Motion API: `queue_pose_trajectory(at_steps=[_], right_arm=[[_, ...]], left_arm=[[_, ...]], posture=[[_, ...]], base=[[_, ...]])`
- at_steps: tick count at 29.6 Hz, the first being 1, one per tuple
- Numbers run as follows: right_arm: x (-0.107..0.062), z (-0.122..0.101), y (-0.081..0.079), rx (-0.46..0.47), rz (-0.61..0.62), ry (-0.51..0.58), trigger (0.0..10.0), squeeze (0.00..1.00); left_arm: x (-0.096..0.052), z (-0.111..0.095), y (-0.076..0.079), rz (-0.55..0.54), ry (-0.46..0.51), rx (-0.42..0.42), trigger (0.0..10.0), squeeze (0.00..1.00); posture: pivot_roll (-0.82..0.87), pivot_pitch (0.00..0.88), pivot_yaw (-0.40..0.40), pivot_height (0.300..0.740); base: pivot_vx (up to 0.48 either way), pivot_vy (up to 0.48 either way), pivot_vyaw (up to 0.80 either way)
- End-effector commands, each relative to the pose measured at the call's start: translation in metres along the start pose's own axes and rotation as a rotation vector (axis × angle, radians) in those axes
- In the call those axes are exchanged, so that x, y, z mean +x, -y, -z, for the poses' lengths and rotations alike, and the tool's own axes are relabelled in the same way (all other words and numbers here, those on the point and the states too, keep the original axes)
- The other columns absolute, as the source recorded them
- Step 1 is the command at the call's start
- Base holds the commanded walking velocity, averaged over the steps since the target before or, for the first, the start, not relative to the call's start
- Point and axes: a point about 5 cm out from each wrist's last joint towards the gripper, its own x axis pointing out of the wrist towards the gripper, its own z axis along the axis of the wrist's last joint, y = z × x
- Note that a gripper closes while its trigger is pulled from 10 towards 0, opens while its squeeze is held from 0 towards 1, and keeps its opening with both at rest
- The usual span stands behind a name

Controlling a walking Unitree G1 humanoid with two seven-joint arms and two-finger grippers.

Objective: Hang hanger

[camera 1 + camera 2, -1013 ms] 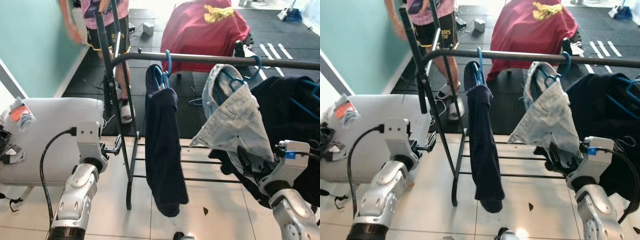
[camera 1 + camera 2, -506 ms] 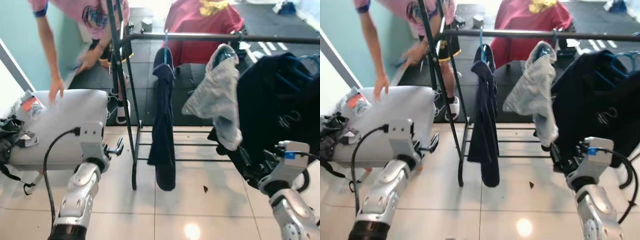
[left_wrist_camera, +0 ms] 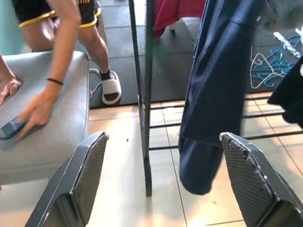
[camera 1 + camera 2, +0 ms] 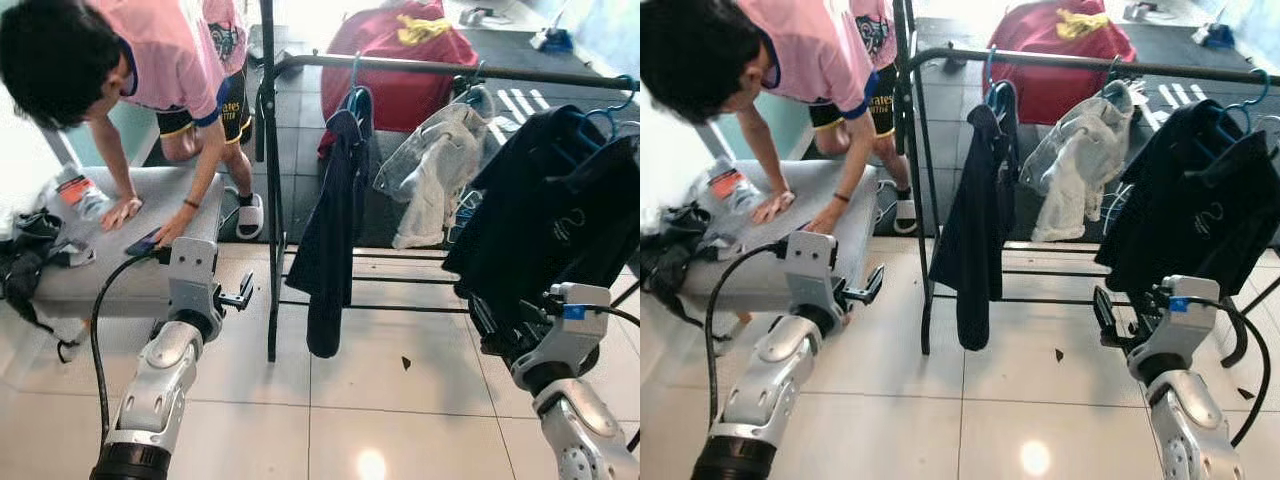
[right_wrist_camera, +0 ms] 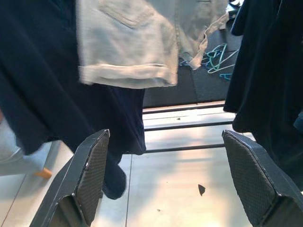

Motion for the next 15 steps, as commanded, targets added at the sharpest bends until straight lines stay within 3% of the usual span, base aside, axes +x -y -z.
queue_pose_trajectory(at_steps=[1, 15], right_arm=[[-0.0033, 0.0057, 0.0060, -0.010, 0.018, -0.024, 10.0, 0.00], [-0.0013, 0.0039, 0.0061, -0.044, 0.002, -0.033, 10.0, 0.00]], left_arm=[[0.0002, 0.0050, 0.0041, 0.020, -0.018, 0.016, 10.0, 0.00], [0.0012, 0.0036, 0.0072, 0.037, -0.003, 0.010, 10.0, 0.00]], posture=[[-0.07, 0.169, -0.012, 0.740], [-0.09, 0.183, -0.024, 0.740]], base=[[0.000, -0.472, 0.00], [0.000, -0.474, 0.00]])
